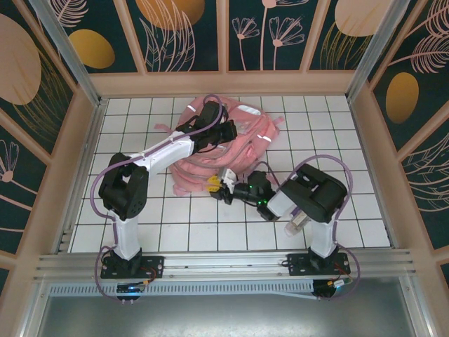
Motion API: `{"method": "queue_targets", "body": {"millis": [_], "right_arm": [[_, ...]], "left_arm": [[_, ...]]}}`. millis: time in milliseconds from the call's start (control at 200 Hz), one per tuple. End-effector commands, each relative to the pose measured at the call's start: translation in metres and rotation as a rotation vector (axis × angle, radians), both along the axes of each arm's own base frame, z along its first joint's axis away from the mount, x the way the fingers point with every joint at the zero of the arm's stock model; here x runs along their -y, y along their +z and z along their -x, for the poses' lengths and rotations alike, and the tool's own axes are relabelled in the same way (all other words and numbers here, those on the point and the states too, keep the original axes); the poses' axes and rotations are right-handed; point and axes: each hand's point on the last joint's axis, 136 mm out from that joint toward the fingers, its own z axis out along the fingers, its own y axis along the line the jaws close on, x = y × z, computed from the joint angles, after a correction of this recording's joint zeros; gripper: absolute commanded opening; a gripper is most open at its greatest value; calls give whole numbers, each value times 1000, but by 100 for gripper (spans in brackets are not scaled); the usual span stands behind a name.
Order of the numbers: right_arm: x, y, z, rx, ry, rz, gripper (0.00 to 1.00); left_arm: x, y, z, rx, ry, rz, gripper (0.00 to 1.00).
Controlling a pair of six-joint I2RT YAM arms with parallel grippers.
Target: Pack books, pencil case, and school supplies into a backpack
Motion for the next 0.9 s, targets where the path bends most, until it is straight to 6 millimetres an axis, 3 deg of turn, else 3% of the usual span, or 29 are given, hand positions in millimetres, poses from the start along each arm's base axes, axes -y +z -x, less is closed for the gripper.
{"method": "queue_targets", "body": {"millis": [0,155,210,305,370,430,460,510,581,651,761,896], "right_arm": [[30,60,0,182,-44,-136,32],[82,97,-11,286,-183,-221,38],[101,108,-19,310,-248,-244,42],[138,132,-51,262,-464,-335,51],[163,145,-71,221,-610,-385,57],[172,151,-80,206,-672,-378,60],[169,151,-83,213,-663,-337,60],[151,145,-79,280,-538,-191,60],[115,106,-57,396,-203,124,60],[97,64,-42,474,60,374,60],[88,24,-50,383,220,557,58],[71,5,-72,381,248,674,59]], "left_arm": [[17,41,-6,100,-57,110,0],[38,38,10,154,-281,93,0],[38,41,18,190,-350,65,15],[20,56,23,278,-354,-16,42],[5,65,32,335,-373,-69,50],[-9,65,41,356,-386,-110,51],[-17,73,49,381,-399,-116,51],[-26,68,63,395,-441,-139,50],[-39,52,85,404,-505,-183,45],[-49,32,109,421,-584,-215,43],[-56,12,143,512,-713,-216,44],[-67,12,151,680,-705,-248,46]]}}
